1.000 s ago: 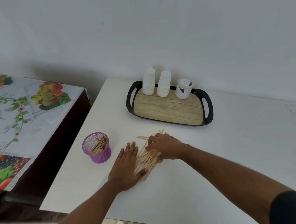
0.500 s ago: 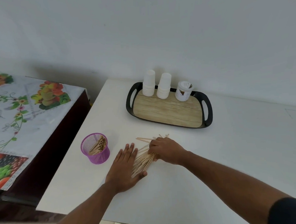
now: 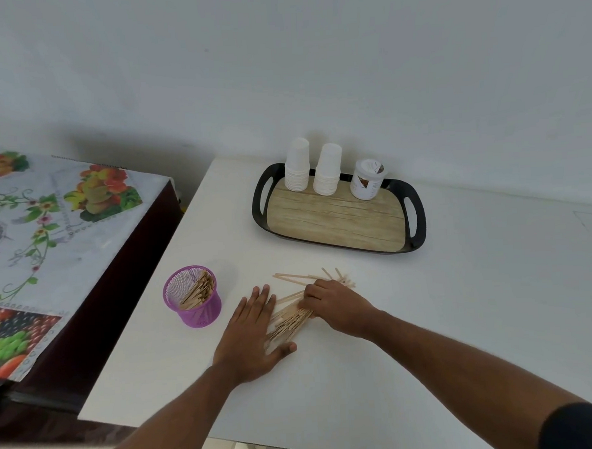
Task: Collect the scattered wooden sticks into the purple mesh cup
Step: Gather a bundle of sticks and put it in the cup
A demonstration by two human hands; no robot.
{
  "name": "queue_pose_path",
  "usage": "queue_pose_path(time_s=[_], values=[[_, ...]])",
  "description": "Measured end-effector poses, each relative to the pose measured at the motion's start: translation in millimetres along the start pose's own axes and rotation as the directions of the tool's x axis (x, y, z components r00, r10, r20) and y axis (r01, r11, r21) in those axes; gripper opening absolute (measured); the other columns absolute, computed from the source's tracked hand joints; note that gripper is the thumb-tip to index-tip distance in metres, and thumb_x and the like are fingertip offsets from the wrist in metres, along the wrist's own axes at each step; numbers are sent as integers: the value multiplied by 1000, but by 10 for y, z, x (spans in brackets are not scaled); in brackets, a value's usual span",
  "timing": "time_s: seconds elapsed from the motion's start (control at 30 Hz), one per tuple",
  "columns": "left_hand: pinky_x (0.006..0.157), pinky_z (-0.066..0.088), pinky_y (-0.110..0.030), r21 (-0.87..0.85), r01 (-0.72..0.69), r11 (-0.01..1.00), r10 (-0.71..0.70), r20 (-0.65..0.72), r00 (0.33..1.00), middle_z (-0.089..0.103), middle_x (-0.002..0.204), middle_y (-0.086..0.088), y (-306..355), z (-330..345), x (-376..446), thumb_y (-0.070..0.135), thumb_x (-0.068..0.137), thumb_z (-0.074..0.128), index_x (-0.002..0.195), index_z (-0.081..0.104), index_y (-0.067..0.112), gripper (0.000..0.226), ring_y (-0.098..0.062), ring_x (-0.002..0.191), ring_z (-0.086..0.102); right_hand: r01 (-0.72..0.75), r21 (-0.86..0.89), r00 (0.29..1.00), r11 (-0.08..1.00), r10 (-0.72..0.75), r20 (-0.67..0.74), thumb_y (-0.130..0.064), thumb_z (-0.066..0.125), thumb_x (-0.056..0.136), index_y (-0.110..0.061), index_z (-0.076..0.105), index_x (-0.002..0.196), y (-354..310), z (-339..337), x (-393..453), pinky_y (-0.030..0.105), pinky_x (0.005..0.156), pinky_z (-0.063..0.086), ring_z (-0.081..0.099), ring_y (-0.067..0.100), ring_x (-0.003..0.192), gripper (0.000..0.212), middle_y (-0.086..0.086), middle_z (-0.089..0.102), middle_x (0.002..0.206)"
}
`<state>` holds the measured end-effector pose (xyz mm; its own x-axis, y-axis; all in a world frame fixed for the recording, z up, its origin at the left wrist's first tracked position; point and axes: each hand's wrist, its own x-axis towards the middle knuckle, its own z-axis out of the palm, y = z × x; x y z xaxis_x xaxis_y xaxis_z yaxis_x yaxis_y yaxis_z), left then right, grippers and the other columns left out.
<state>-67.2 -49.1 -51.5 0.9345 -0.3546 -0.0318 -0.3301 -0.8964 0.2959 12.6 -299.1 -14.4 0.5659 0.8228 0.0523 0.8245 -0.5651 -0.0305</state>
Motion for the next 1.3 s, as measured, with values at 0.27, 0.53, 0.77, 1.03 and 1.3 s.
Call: queue_pose_path(time_s=[0.27, 0.53, 0.77, 1.03, 1.3], values=[[129, 4, -42, -13, -7, 1000, 7, -2, 1000, -15, 171, 0, -2, -12, -9, 91, 86, 26, 164, 4, 13, 112, -15, 157, -18, -54, -40, 998, 998, 55, 11, -2, 53, 96, -12, 64, 123, -58, -18, -66, 37, 80, 55, 56, 23, 104, 31, 8, 61, 118], [129, 2, -35, -200, 37, 979, -49, -53, 997, -6, 169, 10, 13, -52, -25, 92, 82, 39, 164, 0, 16, 119, -7, 155, -14, -109, 3, 994, 994, 109, -18, -2, 47, 94, -13, 62, 121, -70, -96, -116, 34, 82, 50, 58, 22, 101, 33, 6, 62, 116], [118, 30, -33, -639, 100, 763, -219, -110, 969, 32, 163, 20, 43, -164, -39, 87, 74, 59, 163, 10, 29, 117, 0, 148, 28, -188, 66, 981, 980, 191, -39, 10, 44, 88, -11, 58, 129, -51, -150, -188, 35, 92, 41, 55, 25, 105, 47, 7, 60, 120], [118, 27, -31, -938, 88, 334, -482, -90, 871, 32, 158, 15, 567, -259, 105, 93, 60, 64, 162, -2, 27, 138, -1, 144, 29, -349, 277, 911, 895, 394, -126, 1, 46, 98, -11, 58, 127, -85, -154, -208, 34, 92, 40, 52, 21, 100, 34, 5, 60, 116], [119, 34, -39, -896, 112, 429, -539, -155, 828, 42, 152, 6, 932, -224, 325, 74, 74, 71, 154, 29, 25, 103, -12, 141, 38, -433, 404, 840, 805, 523, -142, -13, 45, 102, -15, 54, 128, -289, -213, -18, 28, 85, 38, 46, 15, 98, 27, 2, 57, 116]])
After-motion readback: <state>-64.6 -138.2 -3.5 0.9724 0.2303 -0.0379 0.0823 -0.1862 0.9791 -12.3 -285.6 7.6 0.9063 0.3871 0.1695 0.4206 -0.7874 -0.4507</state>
